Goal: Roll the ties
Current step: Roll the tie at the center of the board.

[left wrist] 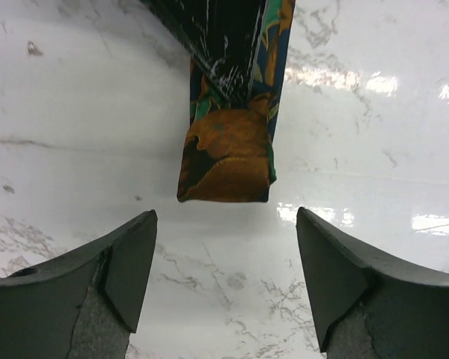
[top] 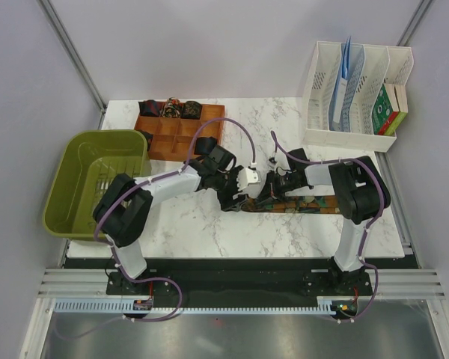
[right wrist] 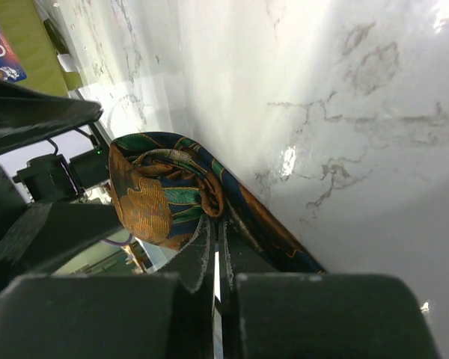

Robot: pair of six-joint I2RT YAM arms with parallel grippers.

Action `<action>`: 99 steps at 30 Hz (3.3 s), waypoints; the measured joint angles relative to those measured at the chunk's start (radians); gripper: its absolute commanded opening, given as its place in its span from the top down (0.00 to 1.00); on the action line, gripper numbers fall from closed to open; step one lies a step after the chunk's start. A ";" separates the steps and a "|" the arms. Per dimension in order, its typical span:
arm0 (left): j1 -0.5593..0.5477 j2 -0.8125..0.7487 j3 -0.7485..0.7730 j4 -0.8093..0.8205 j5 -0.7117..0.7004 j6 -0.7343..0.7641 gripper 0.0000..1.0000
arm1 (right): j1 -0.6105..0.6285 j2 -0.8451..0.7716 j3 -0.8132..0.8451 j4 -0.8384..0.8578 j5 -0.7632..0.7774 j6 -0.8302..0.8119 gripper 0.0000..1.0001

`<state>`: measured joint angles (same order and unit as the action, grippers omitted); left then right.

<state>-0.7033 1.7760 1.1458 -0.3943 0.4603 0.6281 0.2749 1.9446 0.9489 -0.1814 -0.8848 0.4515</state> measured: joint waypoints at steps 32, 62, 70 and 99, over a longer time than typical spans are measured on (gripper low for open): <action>-0.045 0.095 0.105 -0.047 0.021 -0.004 0.51 | 0.024 -0.006 -0.043 0.108 -0.012 0.054 1.00; -0.165 0.214 0.246 -0.069 -0.087 -0.013 0.64 | -0.031 -0.016 0.021 -0.116 0.000 0.003 0.61; -0.176 0.256 0.287 -0.088 -0.088 -0.011 0.58 | -0.108 -0.077 0.035 -0.235 0.010 -0.067 0.50; -0.143 0.241 0.249 -0.114 -0.061 -0.016 0.32 | -0.056 -0.063 -0.051 -0.081 0.012 -0.012 1.00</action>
<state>-0.8463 2.0174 1.3949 -0.5079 0.3988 0.6117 0.2184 1.8812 0.8974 -0.2623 -0.8726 0.4397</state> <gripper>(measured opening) 0.645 0.006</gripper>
